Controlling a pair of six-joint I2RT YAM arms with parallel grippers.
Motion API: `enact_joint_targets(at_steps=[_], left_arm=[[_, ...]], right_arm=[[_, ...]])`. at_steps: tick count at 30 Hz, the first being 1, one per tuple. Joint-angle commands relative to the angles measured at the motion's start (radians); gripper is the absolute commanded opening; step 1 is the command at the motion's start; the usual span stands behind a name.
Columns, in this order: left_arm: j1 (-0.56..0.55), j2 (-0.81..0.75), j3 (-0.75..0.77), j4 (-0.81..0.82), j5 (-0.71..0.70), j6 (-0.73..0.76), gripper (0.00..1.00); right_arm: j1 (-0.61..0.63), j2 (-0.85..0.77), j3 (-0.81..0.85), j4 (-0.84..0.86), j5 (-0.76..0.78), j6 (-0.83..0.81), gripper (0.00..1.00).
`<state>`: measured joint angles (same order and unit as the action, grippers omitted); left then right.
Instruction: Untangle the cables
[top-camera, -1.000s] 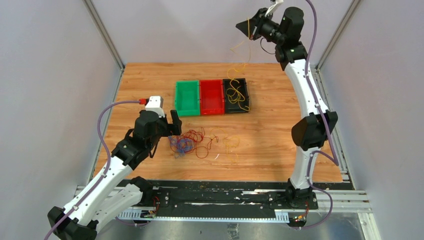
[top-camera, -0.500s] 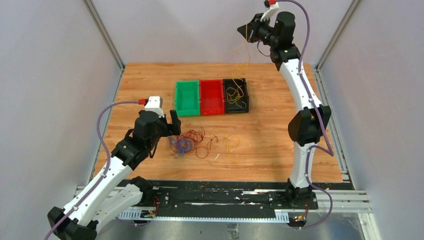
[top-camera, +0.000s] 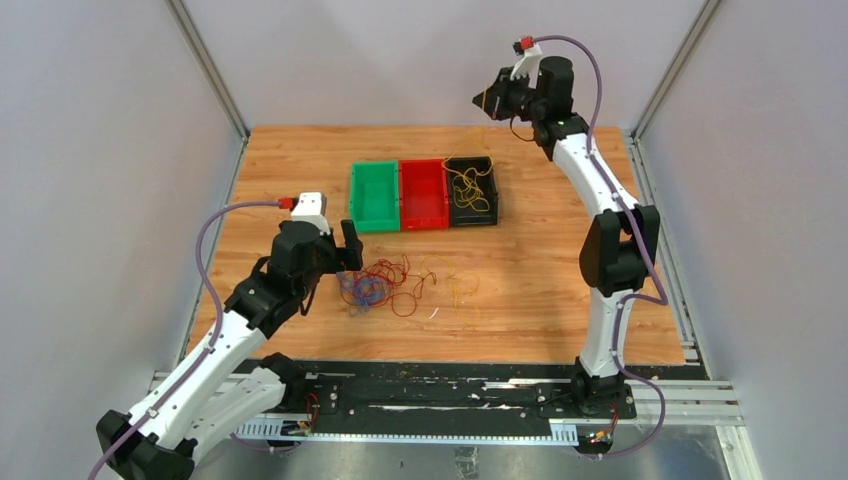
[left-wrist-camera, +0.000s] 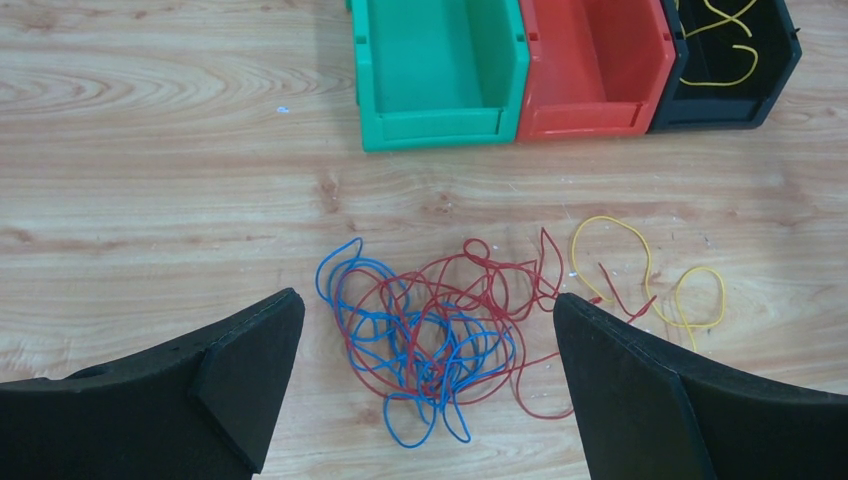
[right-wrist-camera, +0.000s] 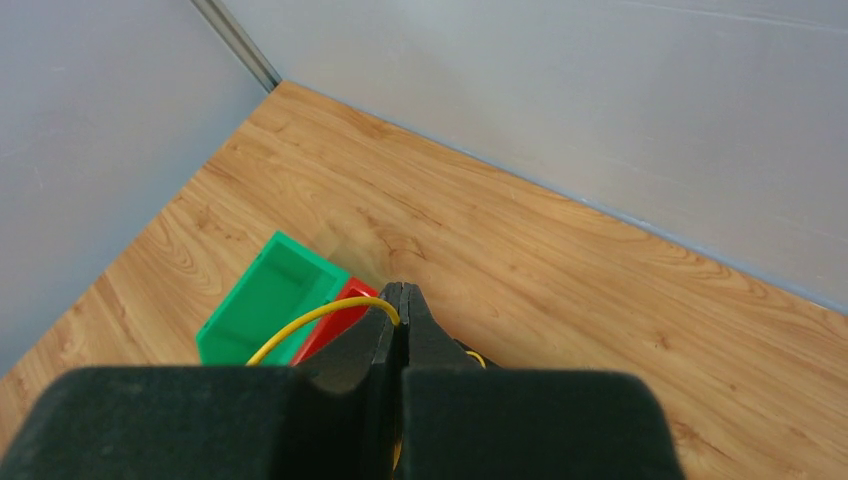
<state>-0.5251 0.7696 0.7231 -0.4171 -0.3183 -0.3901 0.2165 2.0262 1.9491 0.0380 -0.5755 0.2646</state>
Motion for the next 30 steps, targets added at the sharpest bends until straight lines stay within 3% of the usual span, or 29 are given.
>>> enact_joint_targets(at_steps=[1, 21, 30], left_arm=[[-0.002, 0.007, -0.002, -0.013, -0.002, -0.013, 1.0], [-0.003, 0.039, 0.012, -0.017, -0.008, -0.009, 1.0], [-0.002, 0.05, 0.009, -0.01, -0.008, -0.006, 1.0]], right_arm=[[0.017, -0.018, -0.032, 0.017, 0.024, -0.07, 0.0], [0.012, -0.089, -0.168, -0.073, 0.259, -0.254, 0.0], [0.011, -0.191, -0.31, -0.074, 0.027, -0.26, 0.0]])
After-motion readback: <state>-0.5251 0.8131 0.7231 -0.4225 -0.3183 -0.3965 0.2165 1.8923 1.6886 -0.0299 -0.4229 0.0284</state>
